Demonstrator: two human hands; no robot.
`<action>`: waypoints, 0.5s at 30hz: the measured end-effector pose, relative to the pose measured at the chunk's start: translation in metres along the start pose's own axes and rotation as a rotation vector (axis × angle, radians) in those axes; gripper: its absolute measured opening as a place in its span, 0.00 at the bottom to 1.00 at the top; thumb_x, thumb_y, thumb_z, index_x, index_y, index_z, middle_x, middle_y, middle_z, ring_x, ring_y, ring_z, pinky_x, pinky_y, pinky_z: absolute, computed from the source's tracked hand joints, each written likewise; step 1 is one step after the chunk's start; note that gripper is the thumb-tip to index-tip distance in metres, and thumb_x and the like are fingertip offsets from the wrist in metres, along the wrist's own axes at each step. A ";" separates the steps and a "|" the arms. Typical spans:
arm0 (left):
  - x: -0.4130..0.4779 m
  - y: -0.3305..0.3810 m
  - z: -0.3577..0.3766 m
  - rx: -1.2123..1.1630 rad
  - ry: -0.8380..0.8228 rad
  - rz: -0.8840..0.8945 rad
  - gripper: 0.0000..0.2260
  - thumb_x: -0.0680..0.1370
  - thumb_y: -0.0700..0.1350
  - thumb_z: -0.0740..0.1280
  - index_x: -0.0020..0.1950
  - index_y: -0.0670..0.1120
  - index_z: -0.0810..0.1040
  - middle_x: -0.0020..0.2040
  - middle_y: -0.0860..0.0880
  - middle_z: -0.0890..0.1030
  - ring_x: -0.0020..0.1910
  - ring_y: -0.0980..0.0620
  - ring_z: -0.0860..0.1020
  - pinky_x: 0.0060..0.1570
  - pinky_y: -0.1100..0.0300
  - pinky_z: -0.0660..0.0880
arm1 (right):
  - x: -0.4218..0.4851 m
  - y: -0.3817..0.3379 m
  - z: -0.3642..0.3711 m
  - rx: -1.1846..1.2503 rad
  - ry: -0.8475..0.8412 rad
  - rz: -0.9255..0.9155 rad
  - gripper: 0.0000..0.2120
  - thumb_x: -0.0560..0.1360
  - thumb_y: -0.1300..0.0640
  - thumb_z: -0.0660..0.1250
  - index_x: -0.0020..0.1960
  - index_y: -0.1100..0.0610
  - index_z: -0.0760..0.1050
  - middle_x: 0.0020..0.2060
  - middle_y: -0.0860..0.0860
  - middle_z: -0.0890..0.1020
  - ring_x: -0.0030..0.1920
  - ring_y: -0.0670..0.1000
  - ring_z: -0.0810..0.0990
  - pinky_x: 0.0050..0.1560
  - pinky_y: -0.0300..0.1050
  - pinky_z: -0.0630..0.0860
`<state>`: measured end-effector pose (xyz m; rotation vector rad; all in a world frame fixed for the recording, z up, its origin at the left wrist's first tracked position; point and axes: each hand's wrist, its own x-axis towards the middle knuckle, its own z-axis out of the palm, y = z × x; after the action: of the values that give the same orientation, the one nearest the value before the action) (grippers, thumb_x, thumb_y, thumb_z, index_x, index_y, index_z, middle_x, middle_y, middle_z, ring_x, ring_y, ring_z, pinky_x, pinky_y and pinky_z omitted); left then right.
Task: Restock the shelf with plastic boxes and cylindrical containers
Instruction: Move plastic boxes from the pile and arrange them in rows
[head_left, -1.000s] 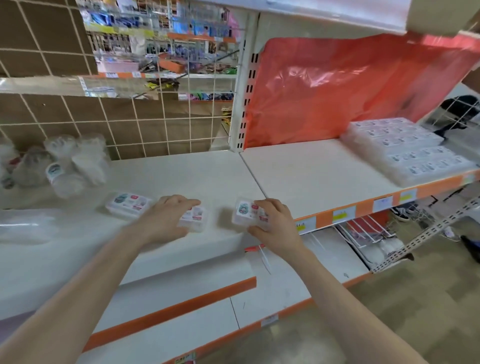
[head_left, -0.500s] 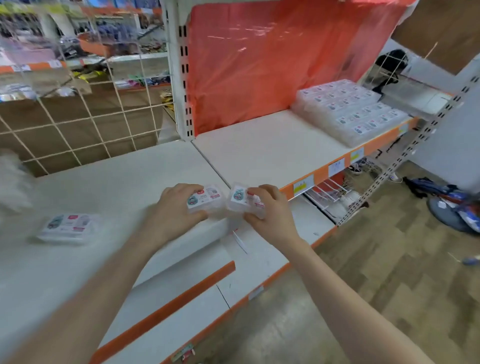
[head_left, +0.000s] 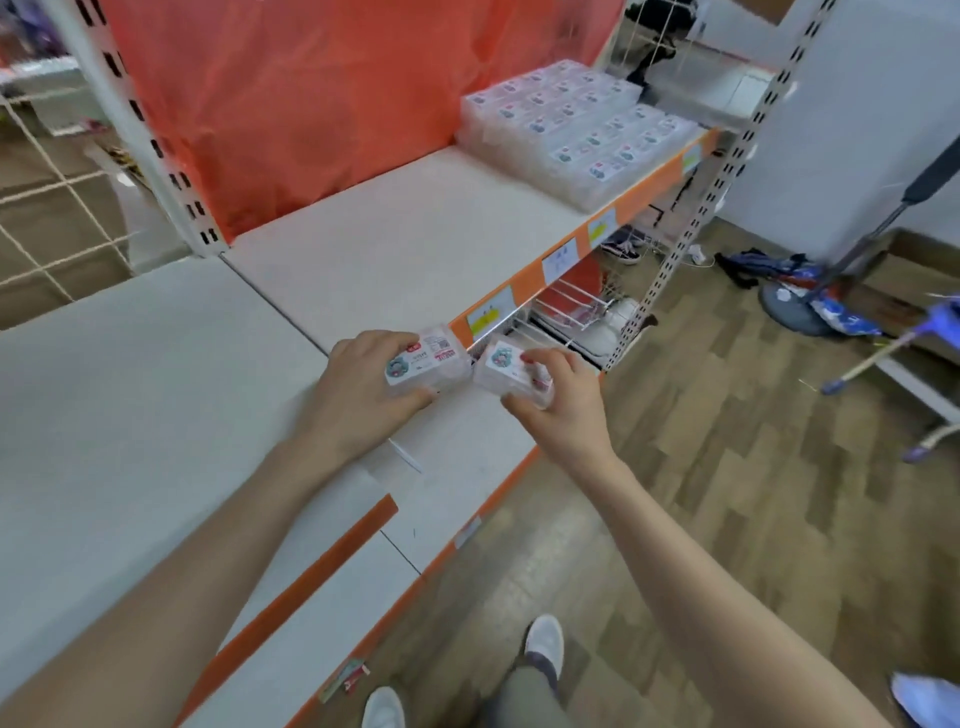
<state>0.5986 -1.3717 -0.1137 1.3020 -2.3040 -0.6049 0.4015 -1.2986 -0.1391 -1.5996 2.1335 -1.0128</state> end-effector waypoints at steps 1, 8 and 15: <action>0.007 0.007 0.007 0.000 -0.009 0.006 0.26 0.68 0.55 0.66 0.63 0.46 0.74 0.61 0.47 0.75 0.60 0.49 0.70 0.55 0.68 0.55 | 0.005 0.010 -0.007 -0.005 0.003 0.003 0.21 0.68 0.59 0.73 0.59 0.60 0.74 0.58 0.56 0.75 0.59 0.57 0.70 0.56 0.43 0.63; 0.078 0.090 0.076 0.005 -0.045 0.055 0.28 0.66 0.55 0.63 0.63 0.45 0.74 0.61 0.44 0.75 0.62 0.44 0.70 0.59 0.61 0.58 | 0.051 0.102 -0.090 -0.054 0.031 0.032 0.21 0.68 0.57 0.73 0.60 0.60 0.75 0.56 0.56 0.75 0.58 0.57 0.70 0.55 0.41 0.62; 0.137 0.162 0.140 -0.083 -0.029 0.069 0.22 0.70 0.46 0.73 0.63 0.44 0.75 0.60 0.45 0.76 0.59 0.44 0.71 0.59 0.56 0.63 | 0.088 0.180 -0.165 -0.088 0.087 0.080 0.21 0.69 0.57 0.72 0.60 0.59 0.75 0.57 0.55 0.75 0.60 0.55 0.70 0.52 0.34 0.59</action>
<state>0.3451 -1.3926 -0.1165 1.1786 -2.3105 -0.6929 0.1425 -1.2955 -0.1291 -1.5209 2.3102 -0.9929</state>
